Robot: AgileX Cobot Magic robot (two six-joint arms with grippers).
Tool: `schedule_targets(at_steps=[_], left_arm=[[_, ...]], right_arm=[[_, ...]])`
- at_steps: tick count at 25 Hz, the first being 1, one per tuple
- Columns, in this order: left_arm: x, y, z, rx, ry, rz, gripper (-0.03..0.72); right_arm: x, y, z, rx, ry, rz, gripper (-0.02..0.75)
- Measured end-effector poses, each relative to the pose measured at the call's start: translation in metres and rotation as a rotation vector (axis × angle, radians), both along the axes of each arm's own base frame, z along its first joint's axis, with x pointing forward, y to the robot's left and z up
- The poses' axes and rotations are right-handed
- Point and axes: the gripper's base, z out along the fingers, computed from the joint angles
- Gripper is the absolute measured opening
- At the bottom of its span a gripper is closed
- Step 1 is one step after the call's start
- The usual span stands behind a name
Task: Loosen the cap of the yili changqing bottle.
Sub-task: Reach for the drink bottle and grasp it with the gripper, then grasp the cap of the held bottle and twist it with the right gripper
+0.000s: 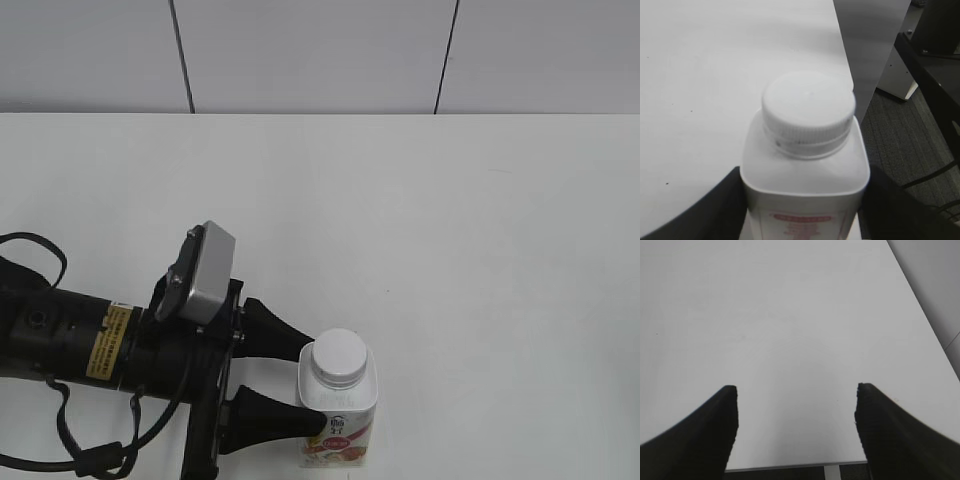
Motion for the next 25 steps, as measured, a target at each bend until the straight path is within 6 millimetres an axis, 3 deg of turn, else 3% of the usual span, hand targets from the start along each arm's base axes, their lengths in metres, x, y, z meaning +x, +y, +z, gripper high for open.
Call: schedule_targets(at_steps=[13, 17, 22, 25], left_arm=[[0.000, 0.001, -0.002, 0.019, -0.006, -0.005, 0.431], [0.000, 0.001, -0.002, 0.022, -0.007, -0.004, 0.431], [0.001, 0.000, -0.001, 0.021, -0.009, -0.004, 0.431], [0.001, 0.000, -0.001, 0.022, -0.009, -0.004, 0.430]], right_arm=[[0.000, 0.002, 0.000, 0.021, -0.002, 0.014, 0.577], [0.000, 0.003, 0.014, 0.025, 0.013, 0.023, 0.577], [0.032, 0.003, 0.044, 0.046, 0.220, 0.036, 0.577], [0.067, 0.003, 0.060, 0.072, 0.345, 0.046, 0.577]])
